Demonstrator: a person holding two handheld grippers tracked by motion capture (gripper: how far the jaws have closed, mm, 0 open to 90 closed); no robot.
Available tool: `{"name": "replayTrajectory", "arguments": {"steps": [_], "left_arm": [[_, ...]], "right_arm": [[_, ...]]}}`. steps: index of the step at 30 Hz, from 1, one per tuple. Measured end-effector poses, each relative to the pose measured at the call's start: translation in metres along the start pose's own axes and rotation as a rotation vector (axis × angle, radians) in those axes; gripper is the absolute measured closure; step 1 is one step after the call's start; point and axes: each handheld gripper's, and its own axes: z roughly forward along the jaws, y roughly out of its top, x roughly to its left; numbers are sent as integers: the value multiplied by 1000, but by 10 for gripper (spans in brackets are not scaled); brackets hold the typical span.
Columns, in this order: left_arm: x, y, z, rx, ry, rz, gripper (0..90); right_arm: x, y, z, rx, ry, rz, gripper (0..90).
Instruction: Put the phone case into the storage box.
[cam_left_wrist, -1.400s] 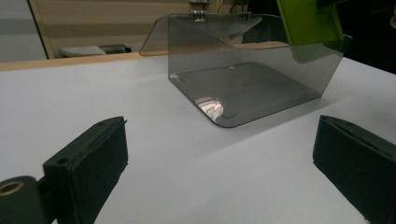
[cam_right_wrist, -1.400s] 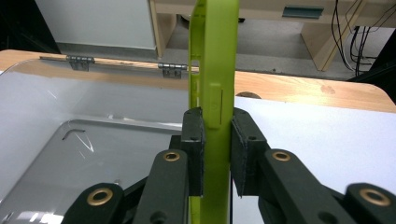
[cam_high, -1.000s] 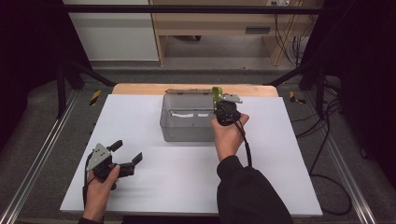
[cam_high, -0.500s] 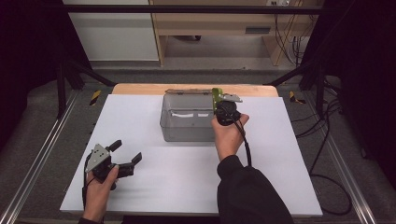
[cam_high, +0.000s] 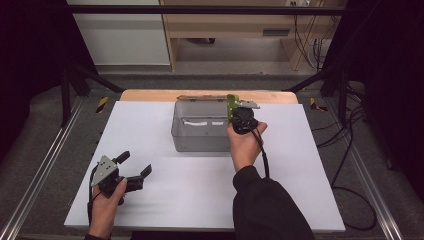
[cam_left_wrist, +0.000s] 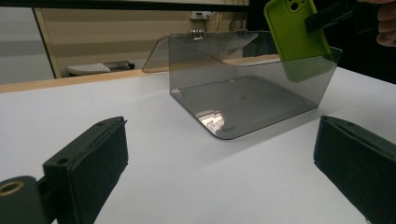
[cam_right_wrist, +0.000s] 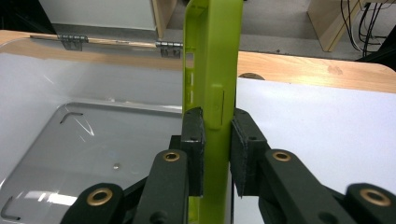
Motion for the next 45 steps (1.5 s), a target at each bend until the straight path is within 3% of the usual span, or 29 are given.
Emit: {"name": "replayTrajectory", "arguments": {"steps": [45], "left_arm": [[-1, 0, 3, 10, -14, 4, 28]], "right_arm": [[6, -5, 8, 45, -2, -24, 772]]}}
